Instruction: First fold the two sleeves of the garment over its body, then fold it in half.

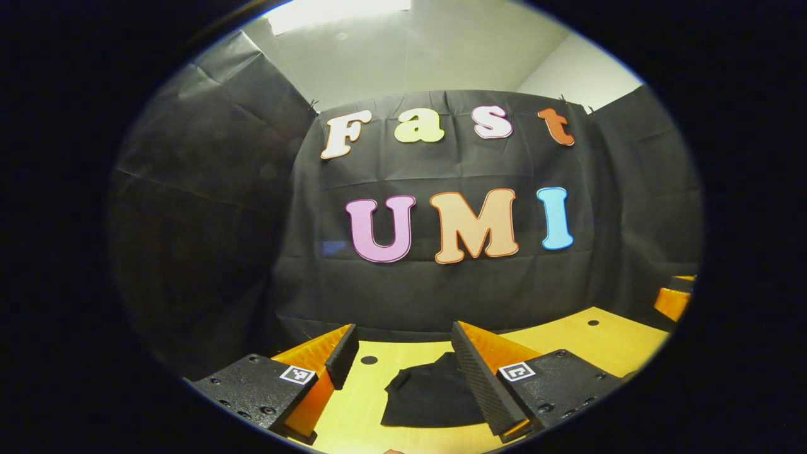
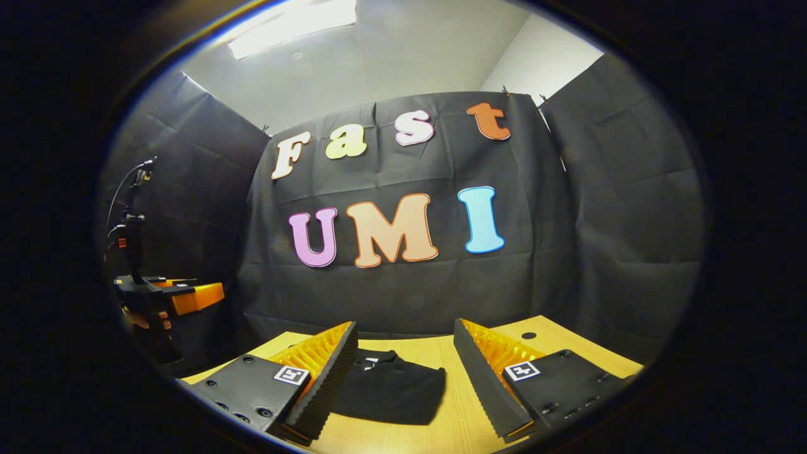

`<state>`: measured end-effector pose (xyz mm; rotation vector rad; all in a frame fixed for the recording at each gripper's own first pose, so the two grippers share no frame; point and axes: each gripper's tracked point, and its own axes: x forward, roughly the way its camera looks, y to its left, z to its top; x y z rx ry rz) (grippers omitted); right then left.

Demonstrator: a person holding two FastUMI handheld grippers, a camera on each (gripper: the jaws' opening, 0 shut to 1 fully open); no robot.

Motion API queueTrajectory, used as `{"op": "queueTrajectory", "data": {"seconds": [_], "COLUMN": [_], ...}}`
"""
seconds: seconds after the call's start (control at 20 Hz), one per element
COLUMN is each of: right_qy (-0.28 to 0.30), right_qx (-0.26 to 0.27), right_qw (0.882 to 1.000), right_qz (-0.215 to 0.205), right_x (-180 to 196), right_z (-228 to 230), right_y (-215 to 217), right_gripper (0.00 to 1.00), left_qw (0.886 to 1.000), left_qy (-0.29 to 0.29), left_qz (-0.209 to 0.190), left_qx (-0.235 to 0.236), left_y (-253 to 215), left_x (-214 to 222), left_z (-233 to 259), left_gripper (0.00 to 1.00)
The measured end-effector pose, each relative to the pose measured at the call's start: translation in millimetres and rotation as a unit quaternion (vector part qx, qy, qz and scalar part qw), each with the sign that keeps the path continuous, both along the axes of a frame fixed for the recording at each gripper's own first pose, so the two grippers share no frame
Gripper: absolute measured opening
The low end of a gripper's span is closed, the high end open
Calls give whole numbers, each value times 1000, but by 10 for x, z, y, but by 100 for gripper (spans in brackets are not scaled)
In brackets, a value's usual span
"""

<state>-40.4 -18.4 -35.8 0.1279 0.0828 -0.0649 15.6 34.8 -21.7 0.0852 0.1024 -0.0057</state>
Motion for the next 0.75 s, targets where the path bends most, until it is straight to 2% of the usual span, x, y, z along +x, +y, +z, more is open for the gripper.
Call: {"op": "queueTrajectory", "data": {"seconds": [0.1, 0.15, 0.45, 0.5, 0.6, 0.7, 0.75], "right_qy": [1, -2, -10, -13, -19, -22, -22], "right_qx": [6, 6, 7, 7, 3, -3, -4], "right_qw": [1000, 1000, 1000, 1000, 1000, 1000, 1000], "right_qz": [3, 2, 6, 7, 8, 11, 12], "right_x": [-137, -193, -417, -444, -489, -538, -566], "right_z": [14, 40, 130, 153, 189, 211, 220], "right_y": [-9, -32, -54, -48, -38, -8, 0], "right_gripper": [93, 93, 93, 100, 96, 96, 93], "left_qw": [1000, 1000, 1000, 1000, 1000, 1000, 1000], "left_qy": [-1, -4, -23, -25, -23, -23, -24], "left_qz": [-2, -2, -6, -6, -11, -15, -18], "left_qx": [-4, -2, 5, 4, 3, 6, 7], "left_y": [-49, -61, -103, -107, -139, -161, -186], "left_x": [-108, -162, -332, -347, -376, -398, -414], "left_z": [48, 82, 316, 344, 347, 368, 378], "left_gripper": [90, 94, 94, 94, 93, 94, 94]}}
